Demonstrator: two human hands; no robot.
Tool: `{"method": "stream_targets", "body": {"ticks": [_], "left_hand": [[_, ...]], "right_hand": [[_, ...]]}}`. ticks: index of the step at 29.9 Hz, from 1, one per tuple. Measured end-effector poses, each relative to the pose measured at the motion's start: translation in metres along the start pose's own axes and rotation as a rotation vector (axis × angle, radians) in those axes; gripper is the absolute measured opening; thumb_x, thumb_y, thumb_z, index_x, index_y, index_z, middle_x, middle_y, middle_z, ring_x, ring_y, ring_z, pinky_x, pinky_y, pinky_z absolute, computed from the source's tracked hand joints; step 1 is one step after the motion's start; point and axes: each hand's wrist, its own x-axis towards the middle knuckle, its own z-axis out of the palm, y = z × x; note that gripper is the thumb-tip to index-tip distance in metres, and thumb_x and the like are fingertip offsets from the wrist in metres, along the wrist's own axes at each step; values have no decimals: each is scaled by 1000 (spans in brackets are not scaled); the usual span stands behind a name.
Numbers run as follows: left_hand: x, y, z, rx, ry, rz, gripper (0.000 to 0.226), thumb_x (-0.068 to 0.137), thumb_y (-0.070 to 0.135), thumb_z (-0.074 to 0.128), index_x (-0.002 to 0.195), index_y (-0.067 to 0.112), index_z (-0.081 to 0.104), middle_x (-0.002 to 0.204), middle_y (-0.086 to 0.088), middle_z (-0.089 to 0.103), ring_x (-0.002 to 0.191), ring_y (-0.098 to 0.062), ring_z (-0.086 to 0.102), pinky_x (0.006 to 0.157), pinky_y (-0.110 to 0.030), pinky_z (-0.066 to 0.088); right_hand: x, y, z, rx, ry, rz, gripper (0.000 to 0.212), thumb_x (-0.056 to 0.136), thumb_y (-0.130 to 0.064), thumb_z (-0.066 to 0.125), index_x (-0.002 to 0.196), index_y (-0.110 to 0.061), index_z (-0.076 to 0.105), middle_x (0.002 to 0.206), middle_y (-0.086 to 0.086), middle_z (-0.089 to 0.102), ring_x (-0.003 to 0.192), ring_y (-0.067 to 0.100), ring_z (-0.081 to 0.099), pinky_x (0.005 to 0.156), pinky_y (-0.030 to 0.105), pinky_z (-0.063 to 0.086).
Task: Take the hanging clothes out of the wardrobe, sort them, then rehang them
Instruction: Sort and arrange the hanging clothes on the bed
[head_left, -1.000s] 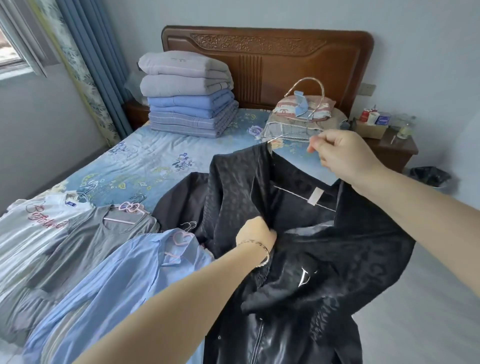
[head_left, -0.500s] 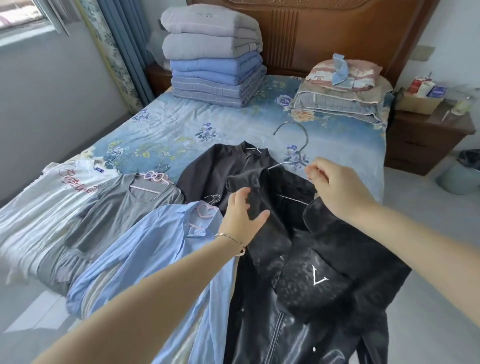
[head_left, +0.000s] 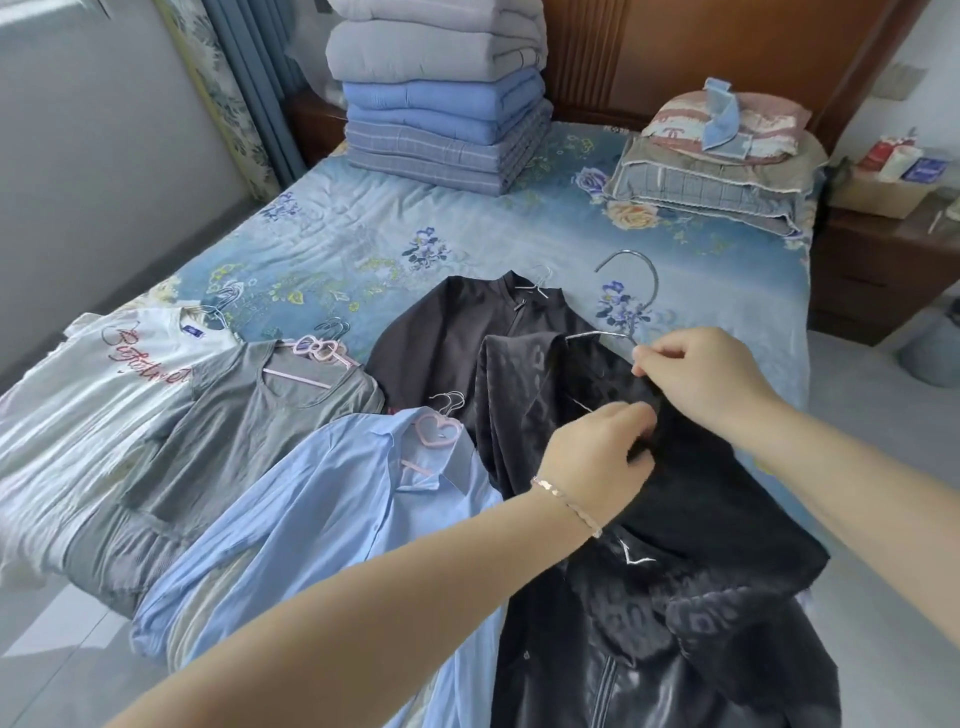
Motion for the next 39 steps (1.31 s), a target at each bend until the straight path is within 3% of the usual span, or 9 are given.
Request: {"method": "stream_targets", "body": {"ticks": [4, 8, 12, 15, 17, 24, 28, 34, 39], "left_hand": [[-12, -27, 19, 305, 90, 687, 28, 71, -6, 47, 54, 14, 55, 64, -1, 53, 50, -15, 41, 42, -23, 25], [-36, -61, 33, 264, -310, 877, 13, 73, 12, 63, 63, 18, 66, 85, 3, 63, 74, -16, 43, 57, -25, 36], [-42, -102, 17, 49, -583, 291, 30, 88, 24, 46, 107, 17, 68, 98, -1, 66, 84, -22, 63, 72, -27, 50], [-32, -150, 16, 163, -652, -313, 34, 95, 17, 42, 126, 21, 55, 122, -1, 57, 106, -23, 58, 88, -30, 46], [-30, -188, 23, 292, -728, -506, 36, 94, 13, 39, 127, 22, 52, 129, -2, 52, 113, -25, 54, 91, -31, 43], [-19, -324, 68, 450, -737, -818, 37, 95, 9, 37, 131, 14, 46, 135, -7, 50, 119, -28, 52, 97, -37, 42], [-8, -378, 109, 305, -597, -982, 34, 94, 16, 47, 127, 7, 52, 129, -13, 56, 118, -29, 53, 97, -34, 42], [-10, -427, 168, 509, -520, -1074, 79, 81, 58, 57, 138, 8, 33, 138, -8, 37, 126, -31, 36, 100, -38, 37], [2, -451, 163, 542, -363, -985, 35, 90, 25, 44, 119, 7, 49, 127, -14, 47, 119, -33, 43, 95, -38, 35]], "right_hand": [[21, 5, 13, -16, 72, 99, 35, 91, -20, 47, 85, 11, 64, 69, 24, 57, 66, 29, 49, 59, 32, 34], [20, 12, 26, 164, 78, 144, 30, 98, -21, 39, 76, -7, 55, 66, 0, 61, 70, 22, 56, 58, 19, 38], [13, 25, 41, 252, 109, 95, 25, 100, -20, 38, 85, -7, 52, 62, 0, 54, 54, 8, 49, 47, 4, 36], [16, 43, 67, 134, 136, 56, 27, 99, -24, 40, 86, -7, 56, 57, 2, 48, 56, 19, 47, 58, 27, 37], [23, 57, 93, 62, 135, 59, 27, 99, -25, 40, 90, -7, 57, 53, -4, 42, 61, 26, 45, 59, 32, 32], [56, 100, 180, 90, 166, 68, 22, 97, -20, 45, 91, -8, 62, 59, -2, 53, 59, 24, 46, 64, 34, 38], [72, 120, 224, 169, 148, 83, 20, 96, -20, 45, 82, -15, 58, 54, -18, 56, 60, -1, 55, 59, 5, 37], [96, 143, 275, 212, 113, 104, 19, 95, -18, 46, 82, -16, 59, 55, -18, 52, 63, -17, 52, 61, 0, 36], [105, 148, 292, 238, 64, 122, 19, 96, -19, 44, 81, -21, 55, 56, -14, 51, 61, -9, 54, 58, 6, 37]]}}
